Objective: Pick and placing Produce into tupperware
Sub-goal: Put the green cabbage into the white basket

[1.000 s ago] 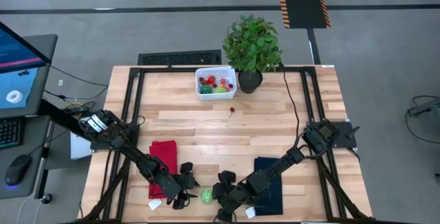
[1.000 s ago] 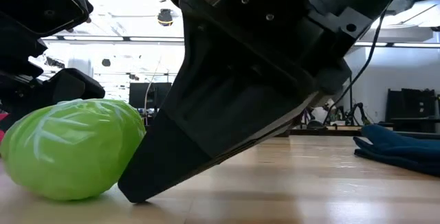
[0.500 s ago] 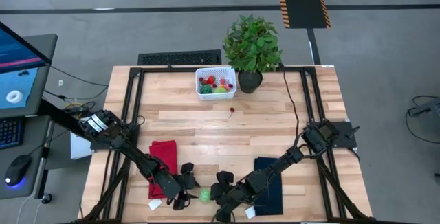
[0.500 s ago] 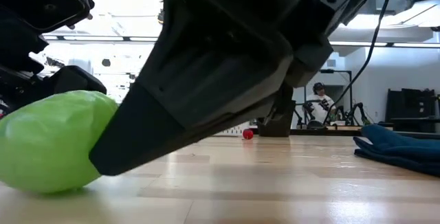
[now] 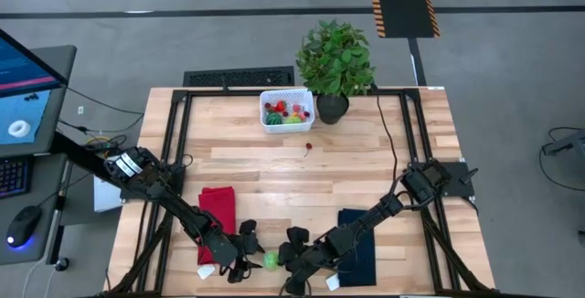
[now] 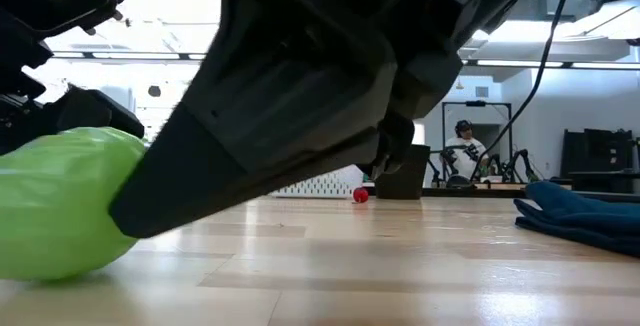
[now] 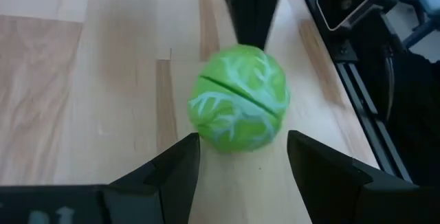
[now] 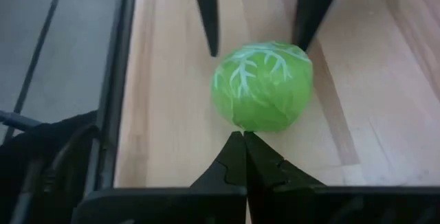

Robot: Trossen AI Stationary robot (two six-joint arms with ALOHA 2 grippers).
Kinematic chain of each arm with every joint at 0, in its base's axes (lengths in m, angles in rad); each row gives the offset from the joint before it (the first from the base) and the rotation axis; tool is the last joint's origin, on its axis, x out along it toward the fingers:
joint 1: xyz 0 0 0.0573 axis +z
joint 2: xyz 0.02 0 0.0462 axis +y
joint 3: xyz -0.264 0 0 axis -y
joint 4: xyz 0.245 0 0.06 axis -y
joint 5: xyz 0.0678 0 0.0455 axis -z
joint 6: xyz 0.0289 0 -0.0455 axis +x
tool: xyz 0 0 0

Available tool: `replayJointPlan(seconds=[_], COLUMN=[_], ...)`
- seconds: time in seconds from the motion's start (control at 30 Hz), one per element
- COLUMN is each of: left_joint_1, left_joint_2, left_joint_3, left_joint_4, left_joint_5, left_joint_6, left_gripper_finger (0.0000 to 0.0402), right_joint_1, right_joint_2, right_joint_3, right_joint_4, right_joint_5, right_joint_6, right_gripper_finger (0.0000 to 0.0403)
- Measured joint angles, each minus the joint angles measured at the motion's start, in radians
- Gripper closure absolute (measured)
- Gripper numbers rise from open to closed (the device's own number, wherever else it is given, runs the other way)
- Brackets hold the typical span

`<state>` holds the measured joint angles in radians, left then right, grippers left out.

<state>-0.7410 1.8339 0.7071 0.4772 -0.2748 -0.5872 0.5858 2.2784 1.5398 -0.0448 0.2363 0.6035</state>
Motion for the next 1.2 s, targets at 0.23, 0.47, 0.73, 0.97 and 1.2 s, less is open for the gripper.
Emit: replayJointPlan(seconds=[0.23, 0.47, 0.73, 0.97, 1.2], left_joint_1=[0.001, 0.002, 0.002, 0.004, 0.019], left_joint_2=[0.064, 0.098, 0.099, 0.099, 0.099], left_joint_3=[0.025, 0.092, 0.117, 0.117, 0.117], left_joint_4=[0.021, -0.007, -0.049, -0.044, -0.038], left_joint_5=[-0.023, -0.026, -0.019, -0.022, -0.018], left_joint_6=[-0.017, 0.039, 0.051, 0.051, 0.051], left_gripper_finger=[0.0171, 0.0158, 0.0158, 0.0158, 0.0158], right_joint_1=[0.000, -0.003, -0.010, -0.012, -0.018], right_joint_2=[-0.001, -0.002, -0.002, -0.001, -0.001], right_joint_3=[0.000, 0.000, 0.000, 0.000, 0.000], right_joint_4=[0.014, 0.033, 0.040, 0.052, 0.054], right_joint_5=[-0.006, -0.028, -0.031, -0.030, -0.035], right_joint_6=[-0.001, -0.010, -0.010, -0.011, -0.012], right_gripper_finger=[0.0392, 0.0392, 0.0392, 0.0392, 0.0392])
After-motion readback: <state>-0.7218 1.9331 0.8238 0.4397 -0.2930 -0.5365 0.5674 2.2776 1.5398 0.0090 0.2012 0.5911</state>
